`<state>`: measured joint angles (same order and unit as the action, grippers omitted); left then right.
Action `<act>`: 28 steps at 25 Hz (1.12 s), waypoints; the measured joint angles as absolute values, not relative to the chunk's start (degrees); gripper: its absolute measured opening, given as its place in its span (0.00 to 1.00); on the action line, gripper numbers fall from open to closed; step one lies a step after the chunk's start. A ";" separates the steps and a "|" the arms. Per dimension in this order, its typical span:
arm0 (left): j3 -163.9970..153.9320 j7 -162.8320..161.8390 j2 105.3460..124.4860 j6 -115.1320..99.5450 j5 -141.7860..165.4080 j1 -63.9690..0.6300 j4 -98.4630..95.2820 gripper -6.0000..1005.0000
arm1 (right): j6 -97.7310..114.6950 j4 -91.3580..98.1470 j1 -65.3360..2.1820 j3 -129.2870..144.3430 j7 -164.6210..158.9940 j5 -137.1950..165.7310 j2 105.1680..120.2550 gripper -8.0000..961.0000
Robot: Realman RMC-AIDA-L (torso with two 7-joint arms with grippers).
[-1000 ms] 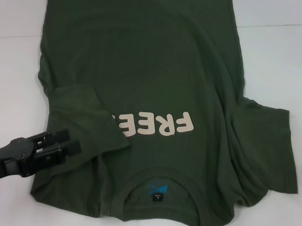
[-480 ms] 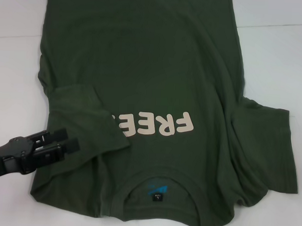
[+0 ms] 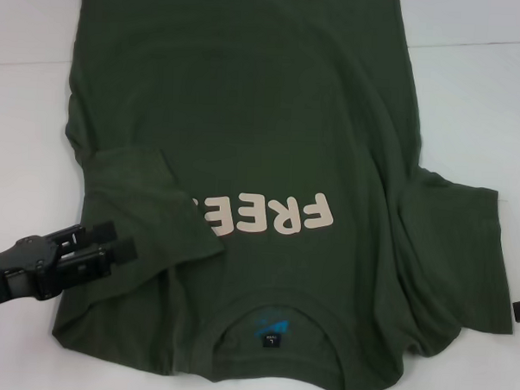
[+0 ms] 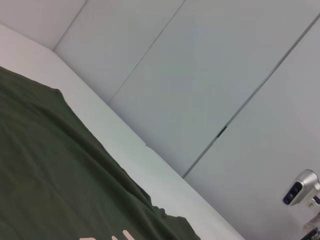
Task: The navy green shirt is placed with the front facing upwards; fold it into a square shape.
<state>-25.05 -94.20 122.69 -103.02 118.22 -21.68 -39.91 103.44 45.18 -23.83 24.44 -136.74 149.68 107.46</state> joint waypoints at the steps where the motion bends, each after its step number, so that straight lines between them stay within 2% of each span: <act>1: -25.05 -94.21 122.69 -103.00 118.22 -21.68 -39.91 0.77 | 103.23 45.00 -23.95 24.49 -136.74 149.68 107.54 0.64; 9: -25.02 -94.22 122.70 -102.93 118.21 -21.71 -39.91 0.78 | 102.17 44.41 -24.34 25.28 -136.82 149.76 108.10 0.64; 28: -24.96 -94.22 122.77 -102.07 118.21 -21.62 -39.90 0.77 | 101.28 43.86 -24.78 26.10 -137.47 151.18 108.22 0.64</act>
